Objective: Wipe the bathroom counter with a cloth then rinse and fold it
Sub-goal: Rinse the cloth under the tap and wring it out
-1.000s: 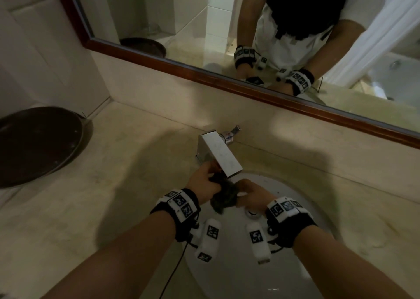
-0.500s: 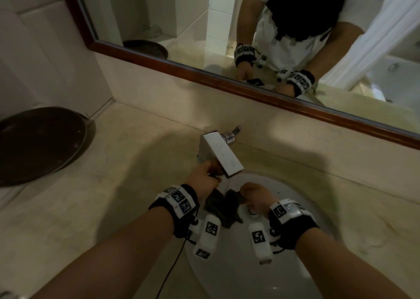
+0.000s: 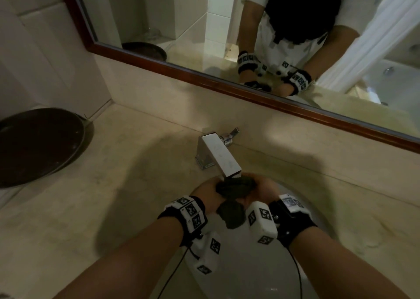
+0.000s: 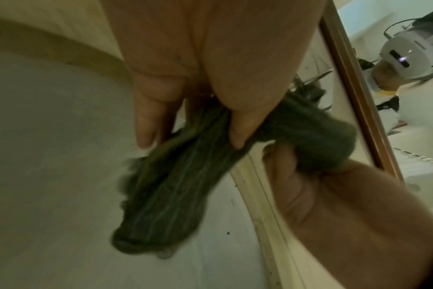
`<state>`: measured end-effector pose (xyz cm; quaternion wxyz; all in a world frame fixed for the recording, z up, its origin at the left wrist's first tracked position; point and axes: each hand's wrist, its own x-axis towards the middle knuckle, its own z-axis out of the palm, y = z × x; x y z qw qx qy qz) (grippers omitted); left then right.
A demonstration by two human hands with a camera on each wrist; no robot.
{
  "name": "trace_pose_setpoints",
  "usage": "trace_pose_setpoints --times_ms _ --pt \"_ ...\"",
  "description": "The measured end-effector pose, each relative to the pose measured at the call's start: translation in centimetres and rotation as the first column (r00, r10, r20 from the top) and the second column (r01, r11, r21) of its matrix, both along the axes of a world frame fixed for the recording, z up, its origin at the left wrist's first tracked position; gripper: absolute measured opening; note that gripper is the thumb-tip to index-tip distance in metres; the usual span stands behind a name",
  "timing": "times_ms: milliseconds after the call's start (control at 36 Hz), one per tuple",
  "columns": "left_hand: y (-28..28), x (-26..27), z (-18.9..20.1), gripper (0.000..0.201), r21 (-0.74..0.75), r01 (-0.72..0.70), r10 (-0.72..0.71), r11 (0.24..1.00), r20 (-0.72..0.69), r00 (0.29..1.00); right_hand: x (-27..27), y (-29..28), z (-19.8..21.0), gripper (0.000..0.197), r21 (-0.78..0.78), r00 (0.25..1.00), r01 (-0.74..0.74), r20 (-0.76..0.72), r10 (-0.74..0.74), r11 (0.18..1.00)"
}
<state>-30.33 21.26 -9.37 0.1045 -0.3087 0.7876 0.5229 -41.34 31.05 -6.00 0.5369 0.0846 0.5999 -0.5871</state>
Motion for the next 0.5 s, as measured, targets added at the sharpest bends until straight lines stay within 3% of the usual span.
trace_pose_setpoints --times_ms 56,139,250,361,500 --pt "-0.2 -0.1 -0.4 0.028 0.000 -0.065 0.065 0.998 -0.029 0.997 -0.3 0.2 -0.3 0.024 0.056 0.996 -0.040 -0.075 0.044 0.998" --pt "-0.8 0.0 -0.9 0.011 -0.019 -0.174 0.172 0.985 -0.048 0.984 -0.7 0.3 -1.3 0.013 0.250 0.939 -0.161 -0.258 0.226 0.955" --pt "-1.5 -0.1 -0.4 0.030 0.071 -0.241 0.246 0.968 -0.076 0.966 -0.8 0.1 -2.7 0.029 0.484 0.831 -0.267 -0.321 0.453 0.833" --pt "-2.0 -0.1 -0.2 0.052 0.064 -0.203 0.208 0.977 -0.073 0.975 -0.6 -0.6 -2.5 0.043 0.483 0.788 -0.263 -0.393 0.475 0.835" --pt "-2.0 -0.6 0.2 0.037 -0.012 -0.200 0.200 0.980 -0.040 0.979 -2.0 -1.7 -1.3 0.038 0.349 0.769 -0.156 -0.544 0.335 0.924"
